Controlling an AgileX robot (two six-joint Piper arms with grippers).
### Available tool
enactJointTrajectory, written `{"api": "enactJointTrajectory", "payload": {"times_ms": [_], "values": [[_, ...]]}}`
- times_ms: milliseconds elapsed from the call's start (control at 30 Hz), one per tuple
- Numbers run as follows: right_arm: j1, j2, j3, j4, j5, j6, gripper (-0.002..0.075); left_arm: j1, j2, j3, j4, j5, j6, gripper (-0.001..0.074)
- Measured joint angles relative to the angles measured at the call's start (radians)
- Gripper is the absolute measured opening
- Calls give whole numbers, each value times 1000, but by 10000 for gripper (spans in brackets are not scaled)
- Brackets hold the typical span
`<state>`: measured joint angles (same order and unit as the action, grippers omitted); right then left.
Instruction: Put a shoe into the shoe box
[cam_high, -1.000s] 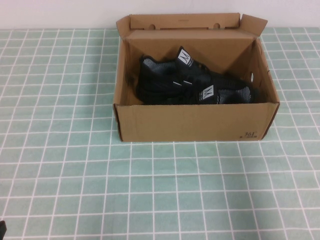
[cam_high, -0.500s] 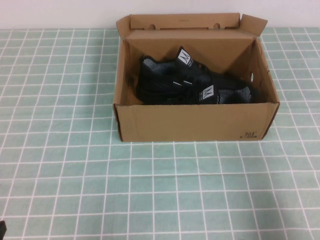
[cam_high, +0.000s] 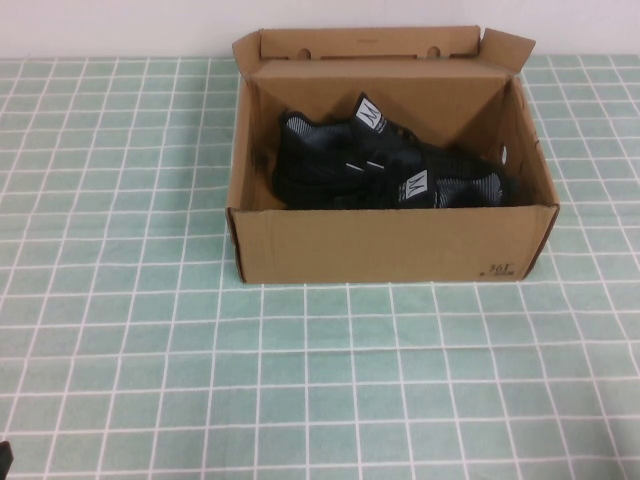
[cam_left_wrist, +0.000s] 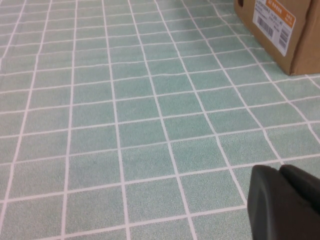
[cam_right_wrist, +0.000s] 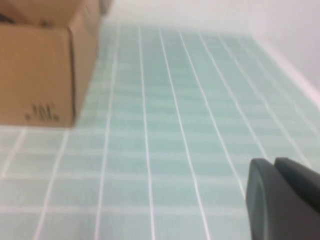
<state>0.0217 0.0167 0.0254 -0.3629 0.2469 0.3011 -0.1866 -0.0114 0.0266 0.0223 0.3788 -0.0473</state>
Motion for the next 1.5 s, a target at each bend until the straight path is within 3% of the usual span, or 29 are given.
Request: {"api": "enactJointTrajectory", "payload": {"times_ms": [200, 1500], "values": [[0, -24, 2, 9, 136, 11, -8, 0, -1, 0, 0, 2, 0, -4], [0, -30, 2, 13, 149, 64, -8, 0, -2, 0, 0, 1, -5, -3]]}}
